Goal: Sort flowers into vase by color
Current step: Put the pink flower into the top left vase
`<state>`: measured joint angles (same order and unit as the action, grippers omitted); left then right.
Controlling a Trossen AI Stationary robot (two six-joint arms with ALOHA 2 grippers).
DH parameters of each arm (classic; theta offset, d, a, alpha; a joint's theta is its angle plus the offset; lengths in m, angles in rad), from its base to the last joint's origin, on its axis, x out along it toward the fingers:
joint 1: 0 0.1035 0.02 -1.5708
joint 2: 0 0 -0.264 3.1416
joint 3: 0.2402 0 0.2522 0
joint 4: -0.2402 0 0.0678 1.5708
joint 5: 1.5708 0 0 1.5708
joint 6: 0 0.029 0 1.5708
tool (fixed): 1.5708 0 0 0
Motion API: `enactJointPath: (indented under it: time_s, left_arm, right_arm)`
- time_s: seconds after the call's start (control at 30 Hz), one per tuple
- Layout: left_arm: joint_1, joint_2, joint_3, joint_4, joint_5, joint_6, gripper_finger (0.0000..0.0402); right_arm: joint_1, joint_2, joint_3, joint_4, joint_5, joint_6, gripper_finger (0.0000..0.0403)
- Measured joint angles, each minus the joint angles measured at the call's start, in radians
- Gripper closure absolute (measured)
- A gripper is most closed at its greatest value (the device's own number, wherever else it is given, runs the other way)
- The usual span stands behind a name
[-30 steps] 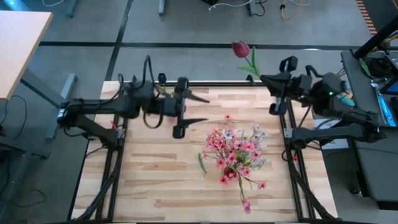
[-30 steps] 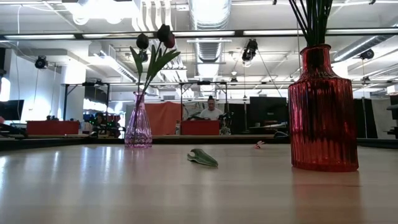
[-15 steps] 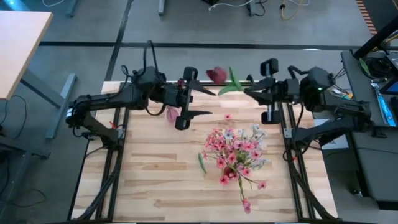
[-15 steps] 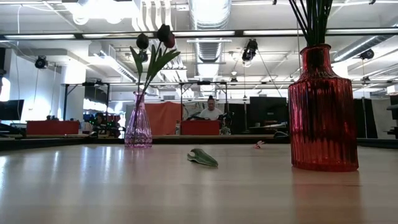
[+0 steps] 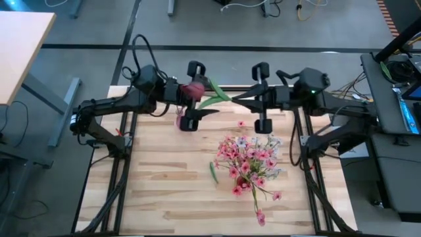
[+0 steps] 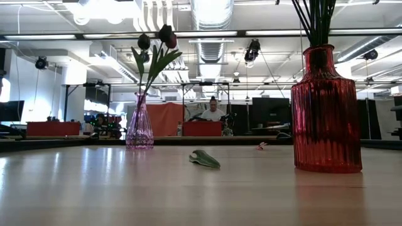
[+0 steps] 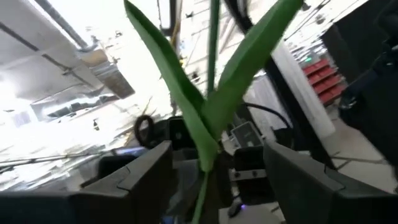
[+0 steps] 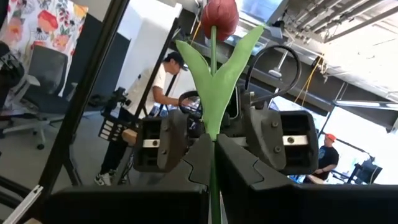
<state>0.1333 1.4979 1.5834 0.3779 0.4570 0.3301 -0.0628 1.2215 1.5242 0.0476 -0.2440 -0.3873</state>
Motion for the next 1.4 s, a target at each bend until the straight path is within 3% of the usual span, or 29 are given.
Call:
enactJointPath:
  time_s: [0.33,0.57,0.73,1.03,1.4]
  left_arm:
    - [0.003,0.0,0.025,-0.003,0.023,-0.02,0.0166]
    - [0.013,0.001,0.027,0.001,-0.027,-0.026,0.0174]
    - [0.017,0.005,0.027,0.003,-0.028,-0.029,0.0225]
    - [0.016,0.005,0.027,0.005,-0.02,-0.026,0.0384]
    - [0.016,0.003,0.027,0.004,-0.02,-0.029,0.0398]
  right_arm:
    - [0.0,0.086,0.086,-0.019,-0.003,-0.017,0.039]
    - [0.0,0.123,0.131,-0.012,-0.003,-0.008,0.039]
    - [0.004,0.144,0.162,-0.026,-0.002,-0.007,0.039]
    - [0.006,0.162,0.189,-0.039,0.008,-0.006,0.039]
    - [0.005,0.16,0.189,-0.043,0.011,0.046,0.039]
